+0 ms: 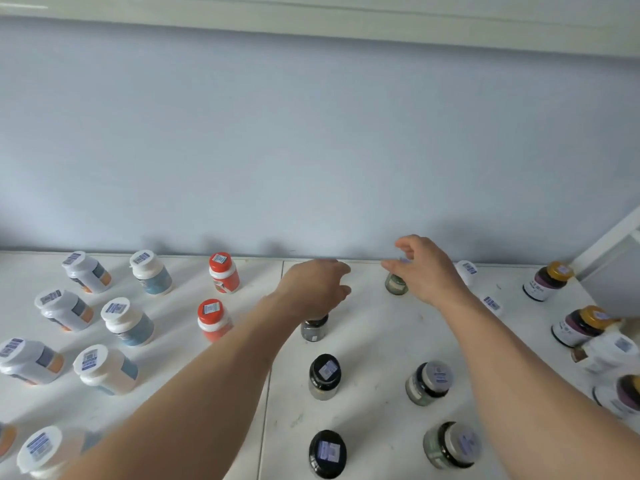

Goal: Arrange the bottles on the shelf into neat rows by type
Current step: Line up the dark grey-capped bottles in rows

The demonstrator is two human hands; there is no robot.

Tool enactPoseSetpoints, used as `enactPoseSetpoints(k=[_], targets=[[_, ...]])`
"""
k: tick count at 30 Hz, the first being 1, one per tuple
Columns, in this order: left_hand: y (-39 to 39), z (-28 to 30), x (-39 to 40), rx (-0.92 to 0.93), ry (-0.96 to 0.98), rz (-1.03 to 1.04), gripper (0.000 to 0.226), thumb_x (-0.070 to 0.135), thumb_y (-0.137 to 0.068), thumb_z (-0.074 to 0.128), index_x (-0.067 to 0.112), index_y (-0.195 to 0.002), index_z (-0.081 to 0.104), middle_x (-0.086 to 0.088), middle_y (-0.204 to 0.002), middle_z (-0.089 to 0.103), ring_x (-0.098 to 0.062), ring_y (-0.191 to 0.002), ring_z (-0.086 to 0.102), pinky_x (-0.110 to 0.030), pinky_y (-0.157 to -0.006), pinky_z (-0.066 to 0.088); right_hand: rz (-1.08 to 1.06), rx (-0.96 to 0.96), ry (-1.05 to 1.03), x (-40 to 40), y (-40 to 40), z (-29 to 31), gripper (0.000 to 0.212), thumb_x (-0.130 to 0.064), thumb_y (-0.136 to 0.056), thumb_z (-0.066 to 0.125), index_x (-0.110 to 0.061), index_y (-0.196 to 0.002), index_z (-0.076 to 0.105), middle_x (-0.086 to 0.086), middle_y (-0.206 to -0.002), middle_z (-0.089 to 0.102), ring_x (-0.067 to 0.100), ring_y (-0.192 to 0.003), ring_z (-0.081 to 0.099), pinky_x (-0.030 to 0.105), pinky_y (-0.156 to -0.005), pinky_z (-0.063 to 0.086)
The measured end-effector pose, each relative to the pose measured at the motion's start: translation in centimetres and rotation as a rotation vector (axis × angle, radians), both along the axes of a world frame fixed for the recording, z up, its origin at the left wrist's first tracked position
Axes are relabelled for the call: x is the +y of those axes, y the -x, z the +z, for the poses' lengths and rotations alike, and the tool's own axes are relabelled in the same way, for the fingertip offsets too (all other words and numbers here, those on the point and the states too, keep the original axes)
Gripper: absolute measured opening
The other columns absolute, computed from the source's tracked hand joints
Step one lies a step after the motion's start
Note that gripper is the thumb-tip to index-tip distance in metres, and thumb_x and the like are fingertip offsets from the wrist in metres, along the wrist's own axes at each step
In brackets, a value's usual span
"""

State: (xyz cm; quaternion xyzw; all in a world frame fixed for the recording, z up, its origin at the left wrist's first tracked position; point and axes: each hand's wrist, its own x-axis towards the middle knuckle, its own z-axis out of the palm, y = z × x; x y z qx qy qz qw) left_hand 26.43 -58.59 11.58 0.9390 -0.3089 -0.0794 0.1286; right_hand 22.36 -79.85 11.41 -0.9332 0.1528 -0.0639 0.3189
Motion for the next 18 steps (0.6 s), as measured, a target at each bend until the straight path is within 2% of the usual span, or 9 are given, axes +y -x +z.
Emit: enactPoseSetpoints(k=[3, 8, 10, 12, 13, 16, 18], targets=[[-0.2, -0.6, -3.6, 0.073, 0.049, -0.002, 0.049, 0.043, -0.093, 0.050, 0.027, -0.139, 0.044, 0.006, -0.143, 0.047, -0.019, -0.127, 0.047, -0.034, -0.099, 0.039, -0.006, 0.079, -0.005, -3.4, -0.7, -1.0, 0.059, -0.039, -0.082, 0.070, -0.021, -0.134, 0.049, 0.004, -0.136, 0.049, 0.019, -0.122, 0.049, 0.026, -0.088, 0.034], [-1.3, -3.0, -8.6, 0.296, 0.070, 0.108, 0.061, 0.041, -0.091, 0.058, 0.023, -0.145, 0.036, 0.005, -0.149, 0.041, -0.016, -0.136, 0.037, -0.033, -0.108, 0.033, 0.083, 0.206, -0.073, -5.9, -1.6, -4.2, 0.071, -0.039, -0.083, 0.071, -0.026, -0.144, 0.037, -0.001, -0.143, 0.043, 0.019, -0.126, 0.045, 0.026, -0.087, 0.032], [-1.8, -4.2, -10.1, 0.329, 0.051, 0.146, 0.064, 0.040, -0.090, 0.059, 0.022, -0.147, 0.034, 0.005, -0.149, 0.041, -0.017, -0.136, 0.037, -0.033, -0.108, 0.034, 0.107, 0.209, -0.090, -6.6, -1.8, -5.3, 0.063, -0.037, -0.083, 0.070, -0.027, -0.138, 0.042, -0.004, -0.129, 0.050, 0.018, -0.115, 0.050, 0.026, -0.082, 0.036], [-2.1, -5.3, -10.7, 0.359, 0.047, 0.170, 0.067, 0.040, -0.089, 0.060, 0.022, -0.147, 0.033, 0.004, -0.148, 0.042, -0.018, -0.134, 0.039, -0.033, -0.106, 0.036, 0.123, 0.174, -0.109, -6.7, -1.9, -6.0, 0.041, -0.036, -0.083, 0.070, -0.027, -0.119, 0.052, -0.009, -0.107, 0.058, 0.016, -0.095, 0.054, 0.026, -0.070, 0.041], [-2.3, -6.0, -11.2, 0.379, 0.053, 0.182, 0.067, 0.040, -0.088, 0.061, 0.023, -0.147, 0.033, 0.004, -0.147, 0.043, -0.018, -0.133, 0.041, -0.032, -0.104, 0.037, 0.128, 0.163, -0.131, -6.9, -2.0, -6.3, 0.033, -0.035, -0.082, 0.070, -0.029, -0.110, 0.054, -0.010, -0.100, 0.060, 0.015, -0.090, 0.056, 0.025, -0.069, 0.043], [-2.8, -7.3, -12.3, 0.456, 0.113, 0.213, 0.068, 0.039, -0.084, 0.066, 0.025, -0.144, 0.038, 0.005, -0.141, 0.049, -0.016, -0.125, 0.049, -0.028, -0.094, 0.043, 0.140, 0.155, -0.190, -7.2, -2.3, -6.3, 0.027, -0.034, -0.083, 0.070, -0.033, -0.105, 0.055, -0.010, -0.097, 0.064, 0.013, -0.092, 0.060, 0.027, -0.073, 0.046], [-3.2, -7.8, -12.7, 0.509, 0.177, 0.225, 0.061, 0.038, -0.079, 0.071, 0.028, -0.135, 0.048, 0.008, -0.129, 0.056, -0.014, -0.117, 0.054, -0.028, -0.088, 0.047, 0.138, 0.130, -0.204, -7.4, -2.4, -6.0, 0.028, -0.035, -0.082, 0.071, -0.032, -0.105, 0.055, -0.011, -0.096, 0.064, 0.009, -0.090, 0.059, 0.024, -0.068, 0.044]])
